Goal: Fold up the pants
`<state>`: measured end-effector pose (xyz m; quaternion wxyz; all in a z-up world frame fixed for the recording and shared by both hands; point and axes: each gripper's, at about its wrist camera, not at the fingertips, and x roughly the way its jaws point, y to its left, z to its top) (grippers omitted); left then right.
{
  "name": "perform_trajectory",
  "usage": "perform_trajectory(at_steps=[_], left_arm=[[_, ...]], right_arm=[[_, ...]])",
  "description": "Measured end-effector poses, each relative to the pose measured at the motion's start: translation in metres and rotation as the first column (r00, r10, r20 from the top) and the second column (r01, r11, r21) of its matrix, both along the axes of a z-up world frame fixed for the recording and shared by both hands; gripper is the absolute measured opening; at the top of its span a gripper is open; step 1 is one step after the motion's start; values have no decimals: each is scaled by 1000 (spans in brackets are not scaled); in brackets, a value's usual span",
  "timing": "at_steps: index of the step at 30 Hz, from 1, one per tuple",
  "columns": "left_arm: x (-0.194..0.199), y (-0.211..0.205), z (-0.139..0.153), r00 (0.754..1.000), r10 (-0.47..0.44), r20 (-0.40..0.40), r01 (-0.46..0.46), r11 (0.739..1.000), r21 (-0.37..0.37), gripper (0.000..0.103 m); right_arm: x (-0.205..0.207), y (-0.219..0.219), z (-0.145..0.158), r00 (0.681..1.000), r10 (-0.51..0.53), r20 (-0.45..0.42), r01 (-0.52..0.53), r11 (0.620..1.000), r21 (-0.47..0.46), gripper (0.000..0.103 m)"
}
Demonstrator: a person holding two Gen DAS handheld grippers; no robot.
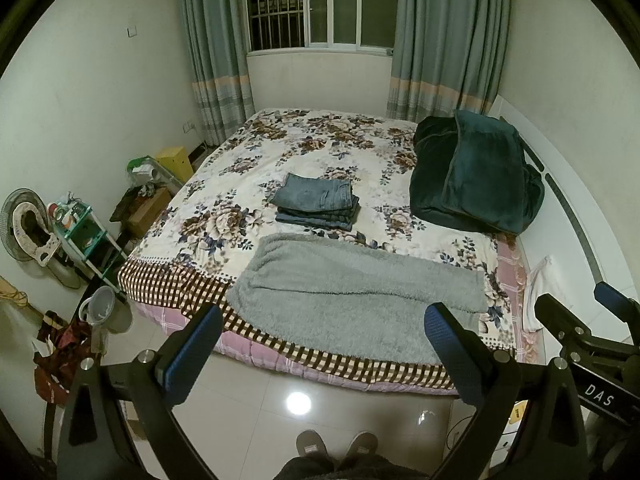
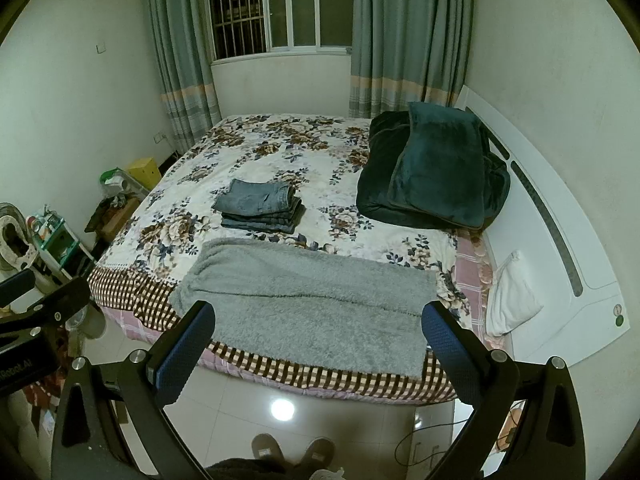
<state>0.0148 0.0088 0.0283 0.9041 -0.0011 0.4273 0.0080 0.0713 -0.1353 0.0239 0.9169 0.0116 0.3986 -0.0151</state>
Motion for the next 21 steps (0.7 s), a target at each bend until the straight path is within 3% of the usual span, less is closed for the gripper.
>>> perform_trajectory(at_steps=[11,17,21], left_arm=[[11,1,13,1000,9,0,-9,1000,-4,103],[32,2,8,997,69,30,-69,997,19,103],[74,8,-22,987,155,45,-158,986,55,103]], right_arm=[[9,6,21,1000,13,-11,-12,1000,13,103],[17,-14,-4,1000,5,-20,-4,999,39,103],[53,-39,-36,998,-41,-42,44,997,67,103]])
